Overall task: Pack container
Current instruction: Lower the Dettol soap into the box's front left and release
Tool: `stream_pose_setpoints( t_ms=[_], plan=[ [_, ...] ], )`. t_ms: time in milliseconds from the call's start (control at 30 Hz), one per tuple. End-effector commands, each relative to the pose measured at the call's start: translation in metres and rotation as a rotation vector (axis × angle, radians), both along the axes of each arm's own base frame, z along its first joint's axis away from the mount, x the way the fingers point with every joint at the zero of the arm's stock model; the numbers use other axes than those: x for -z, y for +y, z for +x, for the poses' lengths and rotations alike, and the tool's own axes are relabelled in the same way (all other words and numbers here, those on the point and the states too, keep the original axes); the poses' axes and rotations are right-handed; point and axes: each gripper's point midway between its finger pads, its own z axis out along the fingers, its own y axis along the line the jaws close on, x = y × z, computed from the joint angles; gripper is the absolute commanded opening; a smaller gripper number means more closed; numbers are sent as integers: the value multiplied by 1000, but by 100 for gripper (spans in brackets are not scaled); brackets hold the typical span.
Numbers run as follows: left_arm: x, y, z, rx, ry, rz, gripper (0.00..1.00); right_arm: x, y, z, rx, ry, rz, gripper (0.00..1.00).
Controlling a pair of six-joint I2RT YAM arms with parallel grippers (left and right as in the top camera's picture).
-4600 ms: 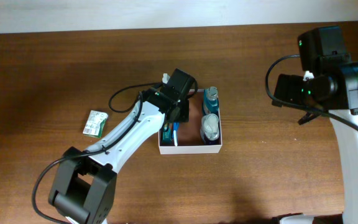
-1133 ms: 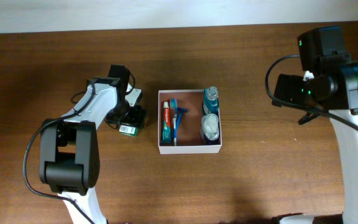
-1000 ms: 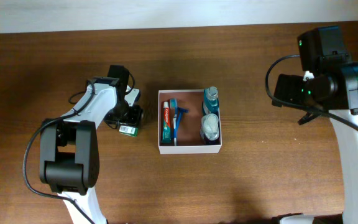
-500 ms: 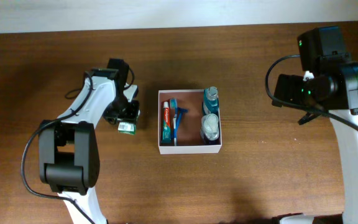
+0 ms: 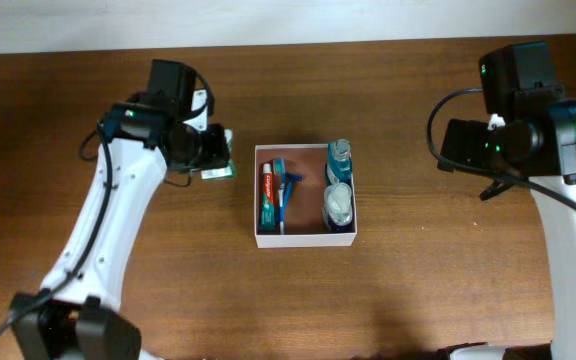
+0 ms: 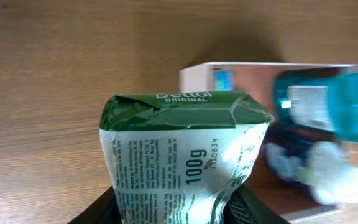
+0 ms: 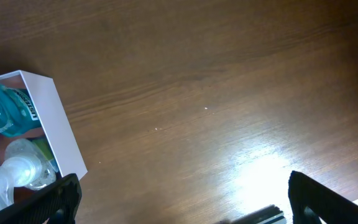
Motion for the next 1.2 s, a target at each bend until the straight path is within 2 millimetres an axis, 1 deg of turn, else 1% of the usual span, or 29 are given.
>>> stream_pose_setpoints(
  t_ms=[0, 67, 267, 367, 400, 433, 467, 600, 700, 867, 1033, 1167],
  plan=[
    [-17, -38, -6, 27, -35, -66, 17, -3, -5, 1, 16, -12, -13, 98],
    [-16, -56, -9, 61, -43, -60, 17, -3, -5, 1, 16, -12, -13, 98],
    [-3, -88, -13, 72, -66, 9, 17, -3, -5, 1, 16, -12, -12, 98],
    [11, -108, -15, 116, -53, 22, 17, -3, -5, 1, 16, -12, -13, 98],
    [17, -112, -16, 124, -44, 31, 18, -3, -5, 1, 16, -12, -13, 98],
    [28, -114, -15, 116, -22, 50, 18, -3, -5, 1, 16, -12, -13, 98],
    [33, -114, -15, 108, -13, 59, 17, -3, -5, 1, 16, -12, -13, 98],
    [64, -115, -13, 95, 55, 92, 17, -3, -5, 1, 16, -12, -13, 98],
    [80, -112, -11, 76, 82, 126, 17, -3, -5, 1, 16, -12, -13, 98],
    [96, -110, -10, 72, 109, 158, 16, -3, -5, 1, 16, -12, -13, 98],
    [113, -102, -6, 43, 124, 212, 16, -3, -5, 1, 16, -12, -13, 98],
    [118, -102, -7, 43, 136, 217, 17, -3, -5, 1, 16, -12, -13, 98]
  ],
)
